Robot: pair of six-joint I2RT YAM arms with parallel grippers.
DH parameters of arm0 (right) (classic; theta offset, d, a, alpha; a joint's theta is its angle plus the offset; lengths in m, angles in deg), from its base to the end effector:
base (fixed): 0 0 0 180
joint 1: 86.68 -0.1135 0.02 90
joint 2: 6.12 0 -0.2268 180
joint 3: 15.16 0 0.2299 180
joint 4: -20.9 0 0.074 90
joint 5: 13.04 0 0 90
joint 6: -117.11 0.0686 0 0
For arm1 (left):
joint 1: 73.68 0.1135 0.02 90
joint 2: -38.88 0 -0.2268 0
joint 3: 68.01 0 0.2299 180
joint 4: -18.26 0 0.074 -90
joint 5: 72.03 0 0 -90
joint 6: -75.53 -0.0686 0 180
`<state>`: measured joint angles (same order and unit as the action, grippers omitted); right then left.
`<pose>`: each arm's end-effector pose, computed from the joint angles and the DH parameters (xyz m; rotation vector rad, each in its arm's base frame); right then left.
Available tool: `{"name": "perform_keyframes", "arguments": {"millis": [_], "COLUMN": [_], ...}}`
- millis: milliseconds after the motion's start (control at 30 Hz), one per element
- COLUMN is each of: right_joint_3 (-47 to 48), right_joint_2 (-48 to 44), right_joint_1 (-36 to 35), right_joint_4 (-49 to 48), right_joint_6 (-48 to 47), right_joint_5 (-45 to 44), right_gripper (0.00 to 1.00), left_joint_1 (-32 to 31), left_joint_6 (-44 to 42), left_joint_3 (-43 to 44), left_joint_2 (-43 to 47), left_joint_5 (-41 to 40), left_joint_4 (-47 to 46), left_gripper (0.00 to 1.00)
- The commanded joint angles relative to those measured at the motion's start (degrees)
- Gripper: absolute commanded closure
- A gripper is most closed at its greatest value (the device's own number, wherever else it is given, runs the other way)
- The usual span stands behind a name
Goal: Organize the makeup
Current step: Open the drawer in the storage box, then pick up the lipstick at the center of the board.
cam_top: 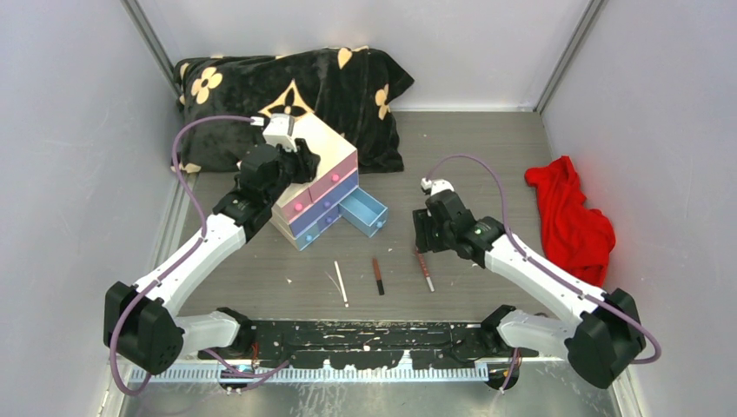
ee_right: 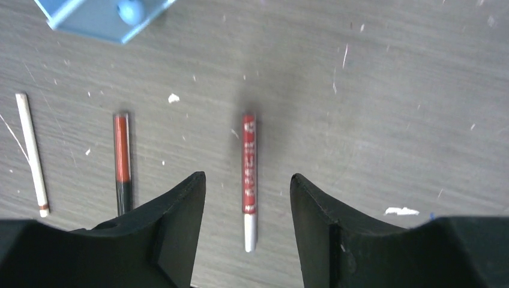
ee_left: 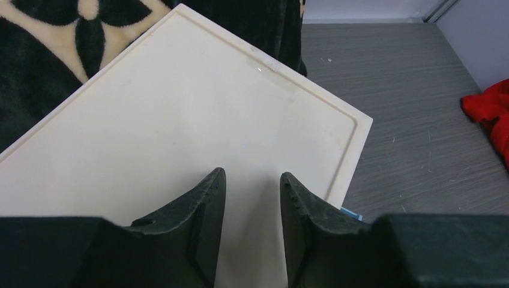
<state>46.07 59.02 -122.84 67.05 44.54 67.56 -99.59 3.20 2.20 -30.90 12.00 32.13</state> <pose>0.2044 0.1355 0.1950 -0.3251 2.4191 0.2206 0.2818 -0.1290 0.2950 0.0562 1.8258 -0.4463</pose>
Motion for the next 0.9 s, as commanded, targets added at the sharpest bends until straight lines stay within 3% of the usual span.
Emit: {"name": "perform_keyframes", "arguments": {"millis": [0,433,533,867], "right_joint_3": [-3.8,-9.5,-11.4,-12.9], "right_joint_2": [-4.8,-2.7,-2.6,4.2], "right_joint_1": [0.0,-2.1,-2.7,-3.5], "right_joint_4": [4.4,2.4,0.6,-2.5], "right_joint_6": [6.0,15.2,16.8,16.9], "right_joint_5": [1.6,3.9,3.7,1.2], "right_gripper": [0.42,0.43,0.43,0.44], "left_joint_1": [0.2,0.1,0.1,0.1], "left_joint_6": [-0.2,-0.2,-0.1,0.0], "left_joint_3": [-2.0,-2.8,-2.8,-2.8], "left_joint_2": [-2.1,-2.2,-2.1,-1.6], "left_joint_5": [0.1,0.4,0.6,0.6], "left_joint_4": [11.8,11.0,11.1,11.1], "left_gripper": [0.54,0.24,0.05,0.01]}}
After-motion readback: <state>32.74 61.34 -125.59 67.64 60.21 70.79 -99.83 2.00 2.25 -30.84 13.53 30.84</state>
